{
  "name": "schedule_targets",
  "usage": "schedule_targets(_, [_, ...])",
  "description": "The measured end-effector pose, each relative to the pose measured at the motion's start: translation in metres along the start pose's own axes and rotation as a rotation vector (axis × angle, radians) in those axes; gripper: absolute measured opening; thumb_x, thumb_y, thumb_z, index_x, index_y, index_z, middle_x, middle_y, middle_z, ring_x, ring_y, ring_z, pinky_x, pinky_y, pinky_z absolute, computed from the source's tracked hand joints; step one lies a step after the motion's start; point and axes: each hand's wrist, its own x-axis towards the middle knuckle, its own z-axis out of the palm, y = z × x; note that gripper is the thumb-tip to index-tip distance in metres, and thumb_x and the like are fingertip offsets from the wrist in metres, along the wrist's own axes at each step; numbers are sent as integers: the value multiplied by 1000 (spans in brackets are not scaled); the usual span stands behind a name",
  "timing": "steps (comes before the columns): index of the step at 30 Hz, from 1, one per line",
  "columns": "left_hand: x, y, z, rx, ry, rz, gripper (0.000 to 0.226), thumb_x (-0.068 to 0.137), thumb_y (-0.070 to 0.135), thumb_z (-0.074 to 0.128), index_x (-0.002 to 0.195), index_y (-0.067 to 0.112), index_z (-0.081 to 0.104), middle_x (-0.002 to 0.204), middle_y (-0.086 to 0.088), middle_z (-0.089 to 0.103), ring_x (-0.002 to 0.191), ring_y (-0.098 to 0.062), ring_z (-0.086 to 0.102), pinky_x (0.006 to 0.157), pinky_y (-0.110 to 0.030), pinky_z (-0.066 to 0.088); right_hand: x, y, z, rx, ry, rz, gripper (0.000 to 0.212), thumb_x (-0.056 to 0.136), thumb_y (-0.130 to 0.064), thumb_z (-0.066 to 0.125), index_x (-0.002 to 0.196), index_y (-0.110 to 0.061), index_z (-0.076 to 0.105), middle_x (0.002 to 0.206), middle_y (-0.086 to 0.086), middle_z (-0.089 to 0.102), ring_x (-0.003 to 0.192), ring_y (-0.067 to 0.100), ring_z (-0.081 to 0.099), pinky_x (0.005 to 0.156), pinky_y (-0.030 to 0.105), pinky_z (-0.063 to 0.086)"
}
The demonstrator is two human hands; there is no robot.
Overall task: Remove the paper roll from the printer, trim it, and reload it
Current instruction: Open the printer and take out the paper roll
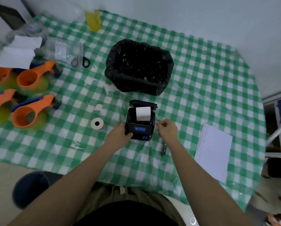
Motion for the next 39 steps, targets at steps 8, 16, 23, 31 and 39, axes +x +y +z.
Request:
schedule_targets(8, [-2,5,-5,39,0,0,40,87,22,59,121,6,47,125,-19,53,106,-33,57,88,-41,48,2,-23,24,-82,-1,-199,33,80,-23,70,110,-14,60,106,3,52,100,25,57,90,39,49])
schedule_targets(16, [-3,21,-37,-35,169,71,40,91,23,51,128,12,44,125,-10,53,97,-25,60,86,-41,51,-30,-53,11,-30,78,-524,4,89,-15,58,90,-12,59,85,-1,58,77,11,54,64,19,41])
schedule_targets(23, [8,26,-72,-69,285,111,37,92,22,49,128,11,46,127,-11,53,95,-22,59,89,-40,49,-14,-152,-6,237,224,-643,7,91,-18,56,85,-21,55,80,5,64,74,16,61,66,27,53])
schedule_targets(31, [7,-2,-89,10,298,29,42,92,24,48,130,8,45,132,-16,49,118,-30,51,99,-44,45,21,-173,26,-95,-1,-488,31,95,-14,49,123,-6,58,122,13,64,108,23,60,85,22,42])
schedule_targets(39, [-1,-37,-78,443,-40,-116,64,81,26,65,133,9,32,138,-19,34,124,-39,36,97,-47,43,-27,-119,49,-124,-161,-536,26,95,-17,49,116,-12,63,113,8,67,99,18,61,91,31,51])
